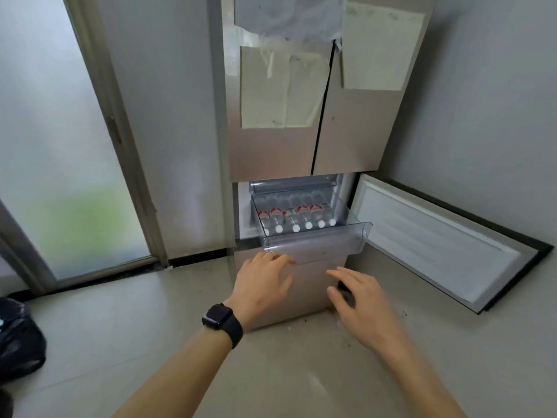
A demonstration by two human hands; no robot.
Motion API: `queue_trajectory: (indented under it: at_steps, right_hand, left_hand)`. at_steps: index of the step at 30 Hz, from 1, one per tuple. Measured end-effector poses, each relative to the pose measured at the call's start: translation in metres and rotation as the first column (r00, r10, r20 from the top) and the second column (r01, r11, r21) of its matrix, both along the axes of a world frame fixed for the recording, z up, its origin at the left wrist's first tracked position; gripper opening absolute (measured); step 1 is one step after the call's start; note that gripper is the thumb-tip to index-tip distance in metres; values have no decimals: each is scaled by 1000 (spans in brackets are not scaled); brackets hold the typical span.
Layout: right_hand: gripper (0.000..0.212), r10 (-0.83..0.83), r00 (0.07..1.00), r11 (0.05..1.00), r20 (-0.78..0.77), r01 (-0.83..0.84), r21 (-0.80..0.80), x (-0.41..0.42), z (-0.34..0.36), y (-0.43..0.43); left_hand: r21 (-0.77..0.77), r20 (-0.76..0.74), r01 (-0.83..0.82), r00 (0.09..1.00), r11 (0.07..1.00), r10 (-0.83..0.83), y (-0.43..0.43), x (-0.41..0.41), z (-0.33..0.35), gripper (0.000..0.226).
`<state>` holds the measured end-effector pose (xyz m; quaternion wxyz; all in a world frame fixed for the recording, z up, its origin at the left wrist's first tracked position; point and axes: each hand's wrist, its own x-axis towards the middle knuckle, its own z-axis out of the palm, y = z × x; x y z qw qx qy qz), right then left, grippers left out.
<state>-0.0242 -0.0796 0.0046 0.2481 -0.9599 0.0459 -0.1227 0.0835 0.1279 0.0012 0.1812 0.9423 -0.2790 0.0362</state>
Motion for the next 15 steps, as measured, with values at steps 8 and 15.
queue_trajectory:
  at_steps: [8,15]
  right_hand:
    - [43,-117,989,992,-85,121,37,97,-14,-90]
    - [49,-93,978,988,-185,114,107,218,-44,-170]
  left_hand:
    - [-9,-127,98,987,995,-98,-99,117,-17,40]
    - [-1,-265,55,963,998,-53,-185,224,-54,41]
